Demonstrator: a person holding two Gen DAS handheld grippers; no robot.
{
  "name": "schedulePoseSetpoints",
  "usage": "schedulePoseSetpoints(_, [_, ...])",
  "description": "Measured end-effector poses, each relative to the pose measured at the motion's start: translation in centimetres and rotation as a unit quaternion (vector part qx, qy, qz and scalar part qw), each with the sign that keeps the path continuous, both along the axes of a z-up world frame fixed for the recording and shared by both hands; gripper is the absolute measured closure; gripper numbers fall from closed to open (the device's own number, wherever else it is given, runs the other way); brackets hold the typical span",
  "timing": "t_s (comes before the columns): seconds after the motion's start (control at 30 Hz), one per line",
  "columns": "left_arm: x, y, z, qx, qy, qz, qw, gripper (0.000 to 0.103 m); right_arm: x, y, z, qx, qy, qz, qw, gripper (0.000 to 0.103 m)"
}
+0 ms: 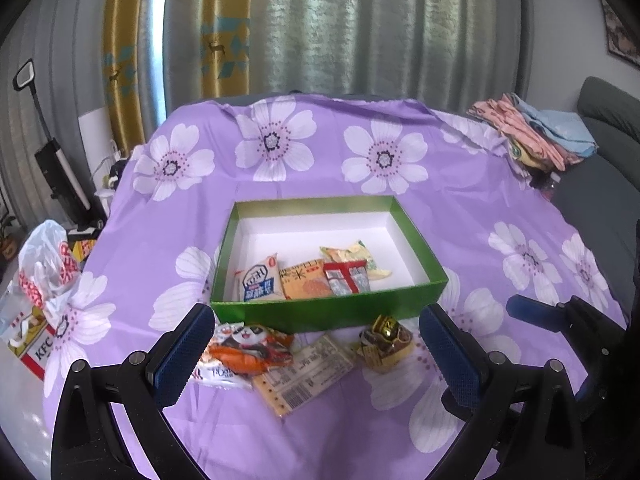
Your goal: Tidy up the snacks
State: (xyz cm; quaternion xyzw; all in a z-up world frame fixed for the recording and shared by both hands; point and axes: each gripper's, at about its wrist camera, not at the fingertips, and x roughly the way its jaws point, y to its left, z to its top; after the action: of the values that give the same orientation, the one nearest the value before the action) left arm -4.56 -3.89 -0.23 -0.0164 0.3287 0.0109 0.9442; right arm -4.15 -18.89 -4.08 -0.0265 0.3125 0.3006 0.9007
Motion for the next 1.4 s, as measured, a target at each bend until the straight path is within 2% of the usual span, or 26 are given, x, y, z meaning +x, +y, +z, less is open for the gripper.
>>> schedulePoseSetpoints(0.8, [1.0,-1.9,-3.1,0.006,0.05,-0.016,0.9986,0.001,0.5,-0.9,-2.7,-0.004,0.032,0.001,0.999,0.0])
schedulePoseSetpoints(1.17, [2.1,-1.2,-5.7,-0.023,0.093,-0.017,0.9952,0.001,1.2,-0.7,-4.6,-0.012,0.055,0.005,0.998,0.0])
schedulePoseSetpoints(1.4, [2.6,-0.5,-8.1,-0.078,0.13,-0.037,0.9878,0.001,2.0,-0.5,-6.5,-0.016,0.079,0.007,0.997,0.0])
